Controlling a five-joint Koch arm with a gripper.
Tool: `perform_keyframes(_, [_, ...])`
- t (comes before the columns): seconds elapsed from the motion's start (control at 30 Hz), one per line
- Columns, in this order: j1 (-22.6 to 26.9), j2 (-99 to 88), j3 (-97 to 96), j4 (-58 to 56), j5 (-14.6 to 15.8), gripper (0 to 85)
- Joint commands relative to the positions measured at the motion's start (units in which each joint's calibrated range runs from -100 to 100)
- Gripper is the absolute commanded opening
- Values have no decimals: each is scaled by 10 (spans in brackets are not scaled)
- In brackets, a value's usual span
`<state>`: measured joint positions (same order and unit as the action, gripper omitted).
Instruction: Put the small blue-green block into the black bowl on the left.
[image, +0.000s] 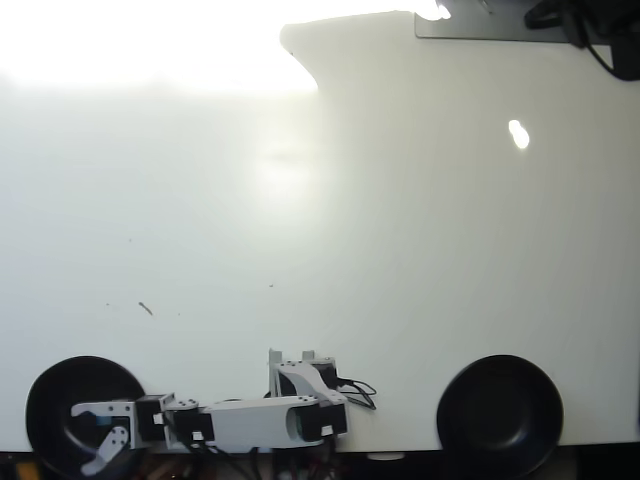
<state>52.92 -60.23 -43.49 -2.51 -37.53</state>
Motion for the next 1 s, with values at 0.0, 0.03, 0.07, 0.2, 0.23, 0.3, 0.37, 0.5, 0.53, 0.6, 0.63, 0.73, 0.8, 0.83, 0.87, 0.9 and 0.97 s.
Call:
perform_keyframes(0.0, [-10,-29,31,-1,8,507])
perform_keyframes(0.03, [-12,-32,31,-3,10,507])
perform_keyframes(0.07, [-17,-40,31,-8,21,507])
perform_keyframes(0.2, [-36,-99,30,-66,56,505])
perform_keyframes(0.23, [-42,-111,30,-66,69,499])
perform_keyframes(0.3, [-58,-125,29,-68,84,488])
perform_keyframes(0.37, [-80,-127,29,-68,104,486])
perform_keyframes(0.5, [-127,-133,27,-68,153,479])
perform_keyframes(0.53, [-140,-137,28,-68,171,474])
perform_keyframes(0.6, [-161,-146,28,-69,197,465])
perform_keyframes(0.63, [-171,-152,28,-78,204,465])
perform_keyframes(0.73, [-208,-163,25,-92,228,465])
perform_keyframes(0.8, [-231,-172,22,-99,241,465])
perform_keyframes(0.83, [-241,-176,20,-99,248,465])
perform_keyframes(0.87, [-251,-183,16,-103,257,465])
perform_keyframes(0.9, [-262,-190,12,-108,264,465])
perform_keyframes(0.97, [-285,-201,-2,-112,277,465])
